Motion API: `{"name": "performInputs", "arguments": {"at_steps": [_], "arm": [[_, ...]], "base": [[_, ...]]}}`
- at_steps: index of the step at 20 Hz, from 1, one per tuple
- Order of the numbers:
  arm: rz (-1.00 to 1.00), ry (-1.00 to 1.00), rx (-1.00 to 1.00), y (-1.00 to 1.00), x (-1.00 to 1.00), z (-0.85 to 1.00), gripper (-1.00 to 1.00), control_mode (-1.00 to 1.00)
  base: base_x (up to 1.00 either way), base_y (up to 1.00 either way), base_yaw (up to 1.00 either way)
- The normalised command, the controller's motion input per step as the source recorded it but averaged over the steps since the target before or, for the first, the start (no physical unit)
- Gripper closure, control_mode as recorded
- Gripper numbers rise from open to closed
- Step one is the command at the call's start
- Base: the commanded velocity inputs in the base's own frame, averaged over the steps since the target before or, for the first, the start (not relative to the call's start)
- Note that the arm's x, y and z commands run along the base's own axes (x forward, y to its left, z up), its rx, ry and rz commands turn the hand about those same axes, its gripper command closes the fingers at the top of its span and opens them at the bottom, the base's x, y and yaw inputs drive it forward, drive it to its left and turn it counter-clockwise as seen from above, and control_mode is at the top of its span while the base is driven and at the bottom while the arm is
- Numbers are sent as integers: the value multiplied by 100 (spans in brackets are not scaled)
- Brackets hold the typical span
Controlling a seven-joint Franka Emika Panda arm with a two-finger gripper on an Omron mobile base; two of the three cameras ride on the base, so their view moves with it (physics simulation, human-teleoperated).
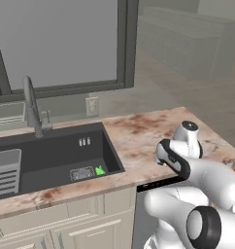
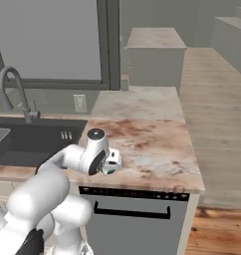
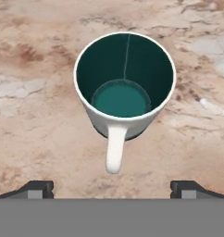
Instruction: Clear the mugs and bowl far away from the sink.
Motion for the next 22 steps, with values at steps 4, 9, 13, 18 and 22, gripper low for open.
{"name": "performInputs", "arguments": {"at_steps": [4,9,13,18,22], "arm": [[0,0,0,0,15,-10,-100,-100],[0,0,0,0,22,-7,-100,-100],[0,0,0,0,7,-13,-100,-100],[0,0,0,-1,0,-17,-100,-100],[0,0,0,0,0,-23,100,-100]], "base": [[0,0,0],[0,0,0],[0,0,0],[0,0,0],[0,0,0]]}}
